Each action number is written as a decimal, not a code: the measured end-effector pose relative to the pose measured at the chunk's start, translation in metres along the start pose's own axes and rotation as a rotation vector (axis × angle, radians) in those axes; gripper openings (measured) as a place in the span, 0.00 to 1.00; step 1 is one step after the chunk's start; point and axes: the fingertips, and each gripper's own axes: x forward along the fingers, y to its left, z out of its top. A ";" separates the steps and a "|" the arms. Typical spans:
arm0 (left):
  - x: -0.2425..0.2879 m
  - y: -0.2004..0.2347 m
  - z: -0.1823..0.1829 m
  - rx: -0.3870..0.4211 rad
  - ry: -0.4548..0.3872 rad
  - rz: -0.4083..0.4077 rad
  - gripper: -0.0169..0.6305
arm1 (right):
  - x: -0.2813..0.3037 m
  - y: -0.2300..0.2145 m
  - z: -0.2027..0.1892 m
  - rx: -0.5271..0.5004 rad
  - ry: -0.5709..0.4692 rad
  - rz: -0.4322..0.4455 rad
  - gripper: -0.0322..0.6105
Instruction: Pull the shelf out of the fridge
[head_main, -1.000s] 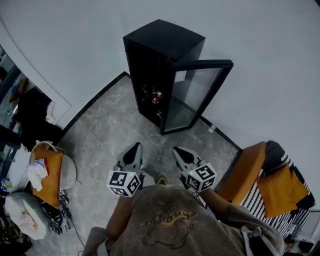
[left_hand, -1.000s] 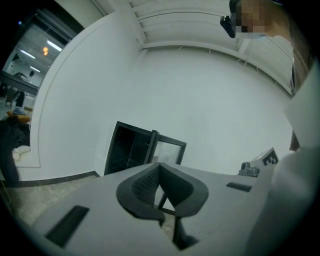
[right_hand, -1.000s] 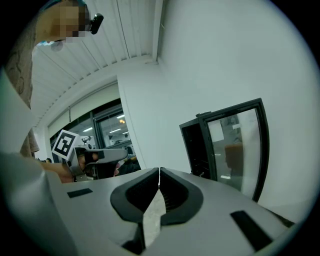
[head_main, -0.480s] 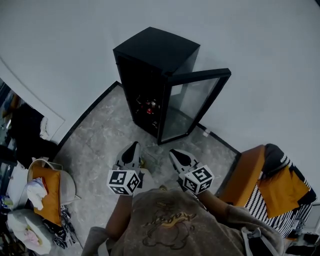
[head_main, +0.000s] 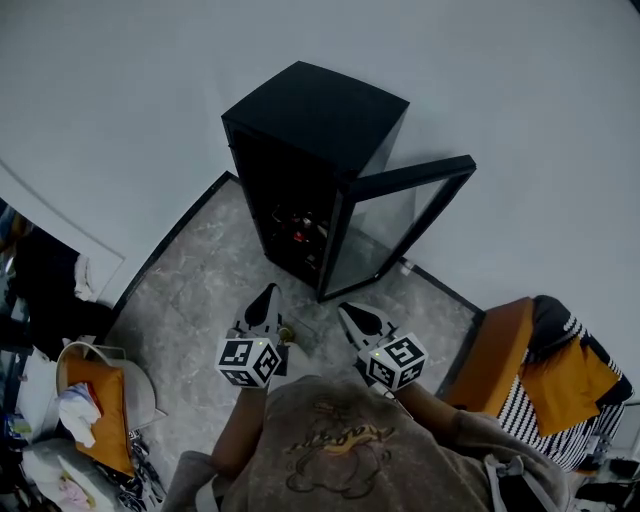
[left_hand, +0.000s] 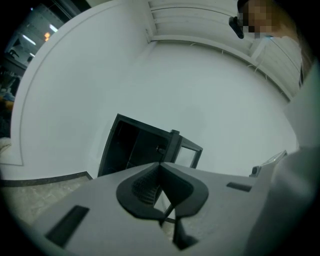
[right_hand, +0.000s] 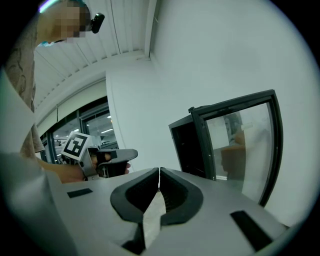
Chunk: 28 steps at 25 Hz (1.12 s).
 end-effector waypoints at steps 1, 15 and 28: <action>0.006 0.005 0.002 -0.007 0.004 -0.003 0.03 | 0.006 -0.002 0.002 0.002 0.002 -0.001 0.08; 0.098 0.079 -0.003 -0.161 0.126 -0.084 0.03 | 0.088 -0.017 0.031 0.029 -0.007 -0.036 0.08; 0.182 0.122 -0.018 -0.351 0.165 -0.216 0.03 | 0.140 -0.027 0.039 0.029 0.006 -0.101 0.08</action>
